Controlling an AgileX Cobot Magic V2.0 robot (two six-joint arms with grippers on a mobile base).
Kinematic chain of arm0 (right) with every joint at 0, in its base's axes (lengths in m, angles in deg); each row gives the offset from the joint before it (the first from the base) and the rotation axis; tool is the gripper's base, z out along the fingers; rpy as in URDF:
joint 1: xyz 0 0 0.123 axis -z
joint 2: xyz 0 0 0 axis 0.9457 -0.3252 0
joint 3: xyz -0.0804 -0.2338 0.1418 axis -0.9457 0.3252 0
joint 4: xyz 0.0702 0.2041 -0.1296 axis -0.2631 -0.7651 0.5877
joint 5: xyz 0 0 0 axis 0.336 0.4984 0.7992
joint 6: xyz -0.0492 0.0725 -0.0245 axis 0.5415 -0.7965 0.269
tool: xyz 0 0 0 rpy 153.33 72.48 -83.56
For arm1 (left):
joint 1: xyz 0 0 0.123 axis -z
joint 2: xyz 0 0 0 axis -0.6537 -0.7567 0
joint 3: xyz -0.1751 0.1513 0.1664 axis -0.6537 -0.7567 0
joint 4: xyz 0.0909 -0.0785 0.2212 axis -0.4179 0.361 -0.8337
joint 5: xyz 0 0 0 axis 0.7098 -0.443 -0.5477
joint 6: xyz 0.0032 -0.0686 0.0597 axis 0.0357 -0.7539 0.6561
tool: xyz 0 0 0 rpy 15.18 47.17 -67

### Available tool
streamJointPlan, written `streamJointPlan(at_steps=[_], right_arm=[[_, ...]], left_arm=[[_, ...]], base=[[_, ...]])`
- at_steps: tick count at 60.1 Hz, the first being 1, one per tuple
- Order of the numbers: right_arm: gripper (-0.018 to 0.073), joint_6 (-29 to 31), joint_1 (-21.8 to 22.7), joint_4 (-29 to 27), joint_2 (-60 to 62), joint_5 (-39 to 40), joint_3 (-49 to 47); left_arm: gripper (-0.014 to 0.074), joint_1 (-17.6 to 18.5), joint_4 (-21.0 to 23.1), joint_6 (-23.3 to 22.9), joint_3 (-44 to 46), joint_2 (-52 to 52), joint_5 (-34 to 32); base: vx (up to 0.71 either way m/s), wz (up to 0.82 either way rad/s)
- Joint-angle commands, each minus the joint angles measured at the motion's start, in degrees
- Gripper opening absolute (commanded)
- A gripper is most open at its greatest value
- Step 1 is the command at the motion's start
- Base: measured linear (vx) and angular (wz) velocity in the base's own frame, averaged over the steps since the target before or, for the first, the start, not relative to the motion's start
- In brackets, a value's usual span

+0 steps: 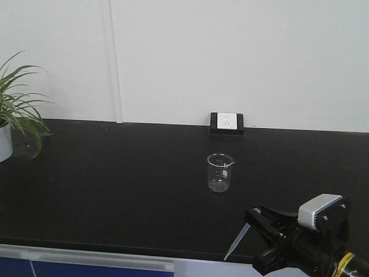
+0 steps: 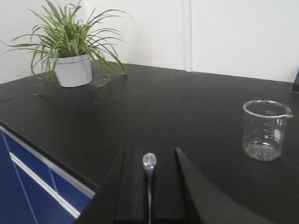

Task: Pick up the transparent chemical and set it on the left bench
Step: 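Drive the base to the other bench holding the dropper in the right gripper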

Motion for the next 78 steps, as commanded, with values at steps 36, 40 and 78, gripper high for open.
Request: streamJointPlan(at_steps=[36,40,78], right_arm=[[-0.0007,0.37,0.23,-1.29,2.17,4.64,-1.14],[-0.0007,0.37,0.23,-1.23,2.17,4.64,-1.14],[-0.0007,0.3,0.23,-1.28,2.17,4.64,-1.14]], left_arm=[[-0.0003,0.1,0.04,-0.45,-0.93,1.1,-4.49],[-0.0003,0.1,0.04,-0.45,-0.93,1.1,-4.49],[-0.0003,0.1,0.04,-0.45,-0.93,1.1,-4.49]], base=[[-0.23,0.44],[-0.14,0.77],[-0.05,1.01]])
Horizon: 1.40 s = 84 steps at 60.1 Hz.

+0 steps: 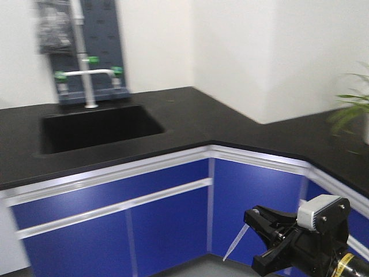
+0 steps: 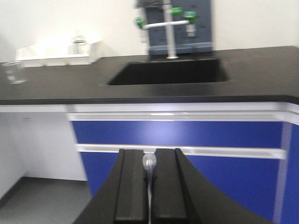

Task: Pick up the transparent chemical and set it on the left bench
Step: 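Drive the base to the other bench holding the dropper in the right gripper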

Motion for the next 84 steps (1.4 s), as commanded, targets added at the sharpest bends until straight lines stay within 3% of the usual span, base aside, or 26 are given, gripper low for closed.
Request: streamJointPlan(at_steps=[1,54,84], right_arm=[[-0.0007,0.3,0.23,-1.18,2.04,4.59,-1.3],[-0.0007,0.29,0.23,-1.18,2.04,4.58,-1.3],[-0.0007,0.3,0.23,-1.18,2.04,4.58,-1.3]], left_arm=[[-0.0003,0.1,0.04,-0.45,-0.93,1.1,-4.49],[-0.0003,0.1,0.04,-0.45,-0.93,1.1,-4.49],[-0.0003,0.1,0.04,-0.45,-0.93,1.1,-4.49]], base=[[0.04,0.93],[0.16,0.68],[0.38,0.29]])
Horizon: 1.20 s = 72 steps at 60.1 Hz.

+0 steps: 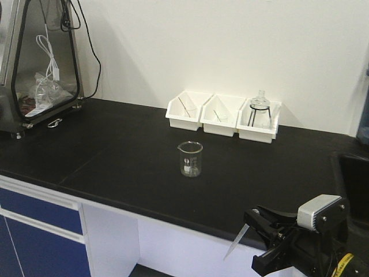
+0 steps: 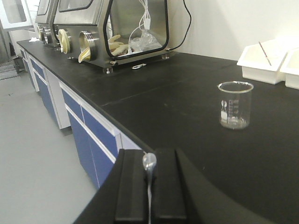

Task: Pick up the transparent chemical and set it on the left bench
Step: 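Drive the base to the other bench holding the dropper in the right gripper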

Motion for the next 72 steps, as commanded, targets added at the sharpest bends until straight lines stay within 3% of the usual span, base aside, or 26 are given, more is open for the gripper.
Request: streamJointPlan(at_steps=[1,72], right_arm=[[-0.0007,0.3,0.23,-1.17,2.04,4.58,-1.3],[-0.0007,0.3,0.23,-1.17,2.04,4.58,-1.3]], left_arm=[[-0.0003,0.1,0.04,-0.45,-0.93,1.1,-4.49],[-0.0003,0.1,0.04,-0.45,-0.93,1.1,-4.49]], base=[[0.41,0.11],[0.31,-0.04]])
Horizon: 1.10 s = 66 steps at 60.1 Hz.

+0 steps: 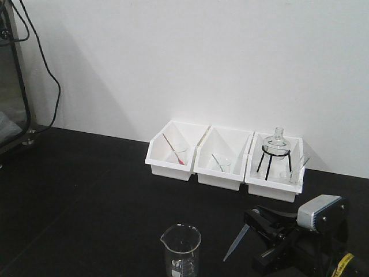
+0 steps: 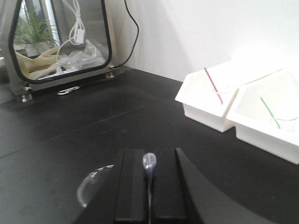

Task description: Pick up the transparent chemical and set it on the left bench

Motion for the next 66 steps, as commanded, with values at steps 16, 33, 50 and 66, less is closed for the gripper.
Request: streamJointPlan(at_steps=[16,33,50,66], right_arm=[[-0.0007,0.3,0.23,-1.17,2.04,4.63,-1.3],[-0.0007,0.3,0.23,-2.09,1.5,5.26,-1.44],[-0.0007,0.03,0.02,-2.65,-0.33,12.51,-2.04],[-0.0004,-0.9,-6.6,3.19,-0.33,11.19,-6.82]], left_arm=[[-0.0003,0.1,0.04,-0.45,-0.93,1.1,-4.49],[-0.0003,0.1,0.04,-0.45,-0.93,1.1,-4.49],[-0.0003,0.1,0.04,-0.45,-0.93,1.1,-4.49],[-0.0003,0.1,0.04,-0.45,-0.93,1.1,-4.49]], base=[[0.15,-0.06],[0.08,-0.01],[0.0,-0.01],[0.0,0.0]])
